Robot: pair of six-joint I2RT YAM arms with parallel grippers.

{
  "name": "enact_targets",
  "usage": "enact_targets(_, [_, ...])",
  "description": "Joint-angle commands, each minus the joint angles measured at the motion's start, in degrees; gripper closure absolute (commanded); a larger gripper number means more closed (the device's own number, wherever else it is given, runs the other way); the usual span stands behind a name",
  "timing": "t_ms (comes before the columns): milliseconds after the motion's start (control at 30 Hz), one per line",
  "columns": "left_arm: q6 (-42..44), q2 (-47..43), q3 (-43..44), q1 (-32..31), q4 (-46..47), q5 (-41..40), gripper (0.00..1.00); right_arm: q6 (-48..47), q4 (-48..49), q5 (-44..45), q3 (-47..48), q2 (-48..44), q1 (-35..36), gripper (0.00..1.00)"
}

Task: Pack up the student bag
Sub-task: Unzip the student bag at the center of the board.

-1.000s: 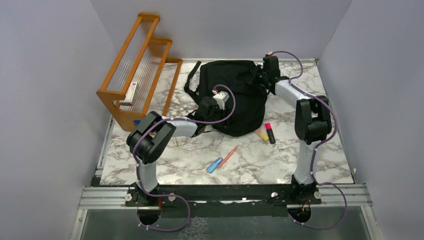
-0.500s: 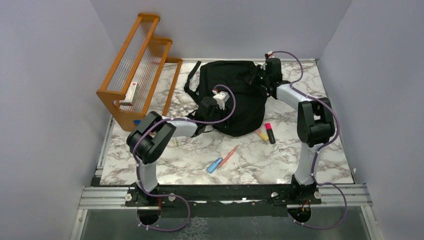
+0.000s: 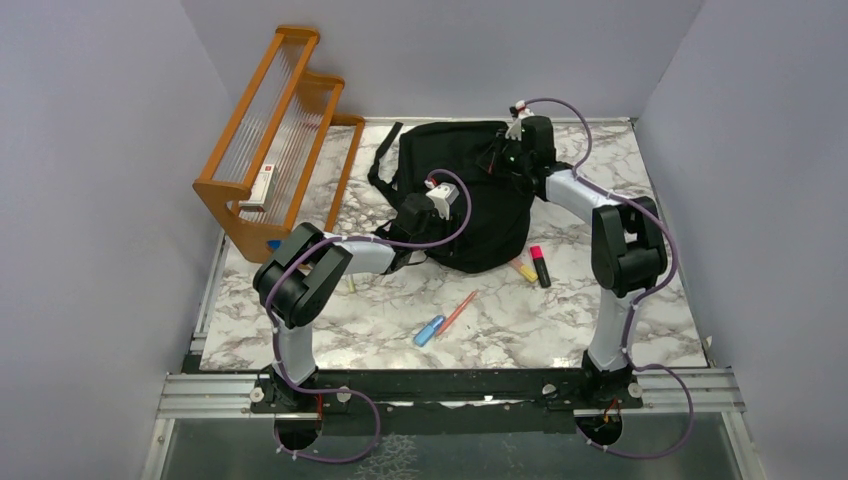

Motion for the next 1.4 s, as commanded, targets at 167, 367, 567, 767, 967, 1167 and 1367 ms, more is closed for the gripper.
enact_targets(167, [0.07,1.03,-0.18,-1.07,-0.21,1.28,0.53,-2.37,0.69,-0.94,4.97,1.24,7.8,0.99])
enact_targets(367, [0.15,1.23,-0.65,-1.68,0.08,1.27,0.54,-1.6,-0.45,-0.33,10.09,5.68,12.49,1.0])
enact_targets(567, [-0.18,1.31,-1.71,-2.17,0.99,0.93,0.54,-0.82,-1.91,-2.54,15.0,10.04,14.93,0.99])
enact_targets(767, [-0.12,1.59,-2.02,-2.73,1.53,0.92,0.54,-0.96,-2.64,-10.03,20.09,14.9,16.08,0.99])
enact_targets(967, [-0.03,1.59,-2.45,-2.83,1.64,0.67,0.54,-3.64,-5.02,-19.51,24.62,19.8,16.33,0.99])
enact_targets(1167, [-0.02,1.75,-2.67,-2.94,1.81,0.66,0.54,-6.36,-5.86,-25.06,26.66,22.53,17.02,0.99])
enact_targets(1367, [0.04,2.1,-2.29,-2.99,1.81,0.84,0.54,-8.51,-6.08,-26.11,27.12,23.28,17.67,0.99])
